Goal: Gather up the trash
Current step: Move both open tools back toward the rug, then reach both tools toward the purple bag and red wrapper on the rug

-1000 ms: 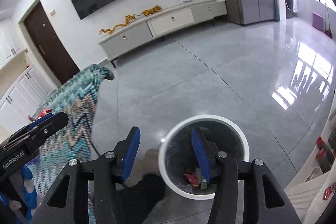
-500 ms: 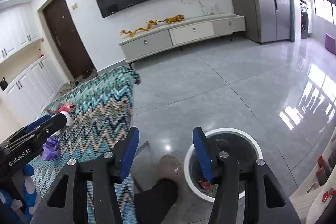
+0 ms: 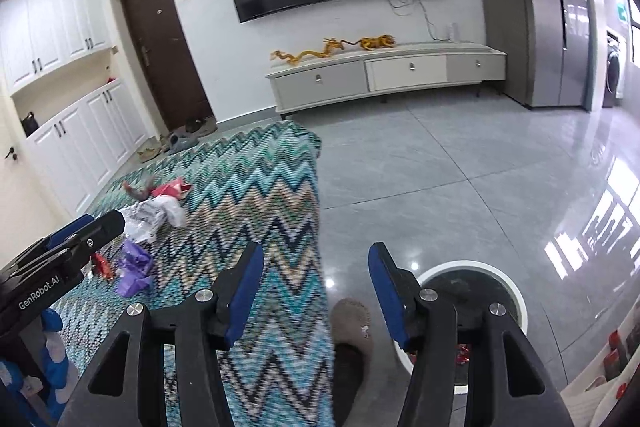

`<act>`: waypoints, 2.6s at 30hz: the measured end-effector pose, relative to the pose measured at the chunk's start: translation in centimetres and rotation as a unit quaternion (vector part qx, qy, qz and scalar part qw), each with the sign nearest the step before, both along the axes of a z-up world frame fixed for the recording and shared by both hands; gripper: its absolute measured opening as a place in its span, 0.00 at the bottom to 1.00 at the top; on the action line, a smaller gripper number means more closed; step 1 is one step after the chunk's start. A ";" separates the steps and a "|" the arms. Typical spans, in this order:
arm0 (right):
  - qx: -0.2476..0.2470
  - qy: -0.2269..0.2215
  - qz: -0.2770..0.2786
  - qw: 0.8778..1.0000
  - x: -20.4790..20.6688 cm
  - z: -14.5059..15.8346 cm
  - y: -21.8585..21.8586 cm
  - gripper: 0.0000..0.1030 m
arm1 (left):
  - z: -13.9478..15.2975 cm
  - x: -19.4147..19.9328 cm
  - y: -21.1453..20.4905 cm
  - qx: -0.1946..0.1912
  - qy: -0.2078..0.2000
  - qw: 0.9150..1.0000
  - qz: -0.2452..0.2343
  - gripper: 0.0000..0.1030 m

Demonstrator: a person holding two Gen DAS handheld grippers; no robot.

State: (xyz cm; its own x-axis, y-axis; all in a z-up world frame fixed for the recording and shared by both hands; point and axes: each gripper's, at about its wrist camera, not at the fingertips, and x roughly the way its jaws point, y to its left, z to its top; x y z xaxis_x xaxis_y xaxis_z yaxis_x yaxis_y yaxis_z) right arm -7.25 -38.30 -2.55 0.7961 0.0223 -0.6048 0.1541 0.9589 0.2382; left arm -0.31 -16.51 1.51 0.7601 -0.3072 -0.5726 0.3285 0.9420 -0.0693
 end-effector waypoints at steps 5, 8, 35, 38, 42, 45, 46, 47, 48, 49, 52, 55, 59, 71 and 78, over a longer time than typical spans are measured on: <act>-0.007 -0.001 0.019 1.000 0.6 0.2 1.9 0.51 | 0.0 0.1 2.1 -0.006 -0.001 1.000 0.019 0.62; -0.010 -0.002 0.027 1.000 0.8 0.3 2.8 0.51 | 0.0 0.0 3.1 -0.009 -0.004 1.000 0.030 0.62; -0.013 0.000 0.074 0.997 3.1 0.0 6.7 0.51 | -1.4 1.5 8.4 0.003 -0.009 0.996 0.094 0.62; -0.011 0.003 0.077 0.997 3.4 -0.3 6.8 0.51 | -1.8 1.7 8.9 0.009 -0.008 0.995 0.095 0.62; -0.009 0.006 0.082 0.997 3.9 -0.6 7.0 0.51 | -2.4 1.9 9.4 0.015 -0.002 0.995 0.096 0.62; -0.007 0.010 0.086 0.996 4.2 -1.0 7.2 0.51 | -3.0 2.1 9.8 0.016 0.006 0.995 0.100 0.62; -0.006 0.012 0.088 0.996 4.3 -1.1 7.3 0.51 | -3.1 2.2 9.9 0.017 0.008 0.995 0.101 0.62; -0.005 0.013 0.090 0.996 4.4 -1.2 7.4 0.51 | -3.3 2.3 10.1 0.017 0.011 0.995 0.102 0.62; -0.005 0.015 0.093 0.996 4.5 -1.4 7.5 0.51 | -3.5 2.3 10.3 0.017 0.014 0.994 0.103 0.62; -0.005 0.016 0.095 0.995 4.6 -1.5 7.6 0.51 | -3.7 2.3 10.6 0.016 0.017 0.994 0.103 0.62; -0.005 0.020 0.102 0.995 4.7 -1.7 8.0 0.51 | -4.4 2.4 11.6 0.016 0.029 0.994 0.108 0.62; -0.004 0.023 0.108 0.994 4.9 -2.0 8.2 0.51 | -5.4 2.3 13.1 0.015 0.044 0.992 0.117 0.62; 0.000 0.027 0.113 0.993 5.2 -2.3 8.5 0.51 | -6.5 2.0 15.0 0.014 0.060 0.990 0.128 0.62; 0.005 0.034 0.158 0.987 6.2 -2.7 11.1 0.54 | -7.7 3.5 19.3 -0.013 0.107 0.986 0.127 0.62; 0.007 0.040 0.205 0.978 7.5 -2.8 13.7 0.58 | -6.9 6.5 18.4 -0.009 0.099 0.992 0.082 0.62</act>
State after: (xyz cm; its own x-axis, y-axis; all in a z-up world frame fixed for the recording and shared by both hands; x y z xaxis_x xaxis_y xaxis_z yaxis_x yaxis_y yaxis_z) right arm 0.30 -24.63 -5.33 0.6688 0.3394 -0.6614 -0.2250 0.9404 0.2550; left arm 6.16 1.92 -5.36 0.6741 -0.1991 -0.7113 0.1487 0.9798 -0.1334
